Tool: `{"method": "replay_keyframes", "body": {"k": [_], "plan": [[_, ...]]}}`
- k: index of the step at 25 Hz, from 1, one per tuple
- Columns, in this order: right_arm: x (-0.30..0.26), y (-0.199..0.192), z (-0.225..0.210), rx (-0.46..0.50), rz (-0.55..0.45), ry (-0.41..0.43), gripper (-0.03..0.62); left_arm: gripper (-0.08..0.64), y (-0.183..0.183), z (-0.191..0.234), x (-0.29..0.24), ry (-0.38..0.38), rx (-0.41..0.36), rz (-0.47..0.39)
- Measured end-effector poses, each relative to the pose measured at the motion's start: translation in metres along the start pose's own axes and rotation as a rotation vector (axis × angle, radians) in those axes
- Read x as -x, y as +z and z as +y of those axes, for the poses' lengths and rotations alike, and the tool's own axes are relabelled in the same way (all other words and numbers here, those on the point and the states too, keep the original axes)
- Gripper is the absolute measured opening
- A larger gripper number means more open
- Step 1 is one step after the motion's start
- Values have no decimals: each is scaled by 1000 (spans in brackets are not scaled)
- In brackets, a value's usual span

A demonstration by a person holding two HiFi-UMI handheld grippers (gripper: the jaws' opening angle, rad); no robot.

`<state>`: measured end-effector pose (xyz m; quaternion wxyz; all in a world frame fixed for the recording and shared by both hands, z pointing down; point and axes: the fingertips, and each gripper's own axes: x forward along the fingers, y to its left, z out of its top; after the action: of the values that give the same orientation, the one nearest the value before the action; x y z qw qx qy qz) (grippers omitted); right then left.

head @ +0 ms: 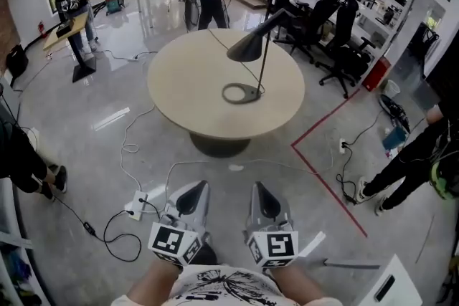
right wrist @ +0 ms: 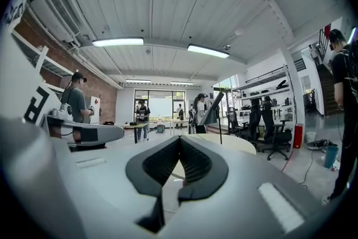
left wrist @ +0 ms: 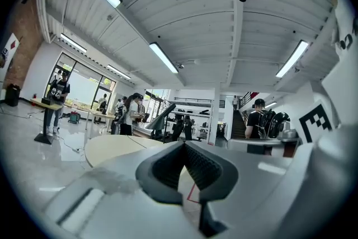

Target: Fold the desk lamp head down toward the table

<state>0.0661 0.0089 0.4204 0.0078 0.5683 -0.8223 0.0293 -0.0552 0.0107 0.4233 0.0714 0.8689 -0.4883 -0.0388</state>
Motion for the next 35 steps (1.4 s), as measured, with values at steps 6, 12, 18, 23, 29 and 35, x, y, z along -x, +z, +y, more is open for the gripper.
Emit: {"method": "replay_keyframes", "body": {"k": [6, 12, 18, 23, 29, 35], "plan": [[47, -16, -11, 33, 32, -22, 9, 3, -7, -38, 24, 18, -8, -34], [74, -24, -4, 59, 41, 2, 9, 3, -7, -56, 45, 40, -10, -50], [89, -22, -2, 77, 47, 21, 8, 3, -5, -70, 55, 52, -8, -52], [95, -17, -3, 91, 28, 25, 8, 3, -3, -76, 59, 49, -13, -61], [96, -20, -2, 80, 47, 30, 8, 3, -3, -78, 60, 45, -21, -55], [95, -24, -1, 87, 54, 36, 8, 3, -3, -77, 61, 48, -28, -53]]}}
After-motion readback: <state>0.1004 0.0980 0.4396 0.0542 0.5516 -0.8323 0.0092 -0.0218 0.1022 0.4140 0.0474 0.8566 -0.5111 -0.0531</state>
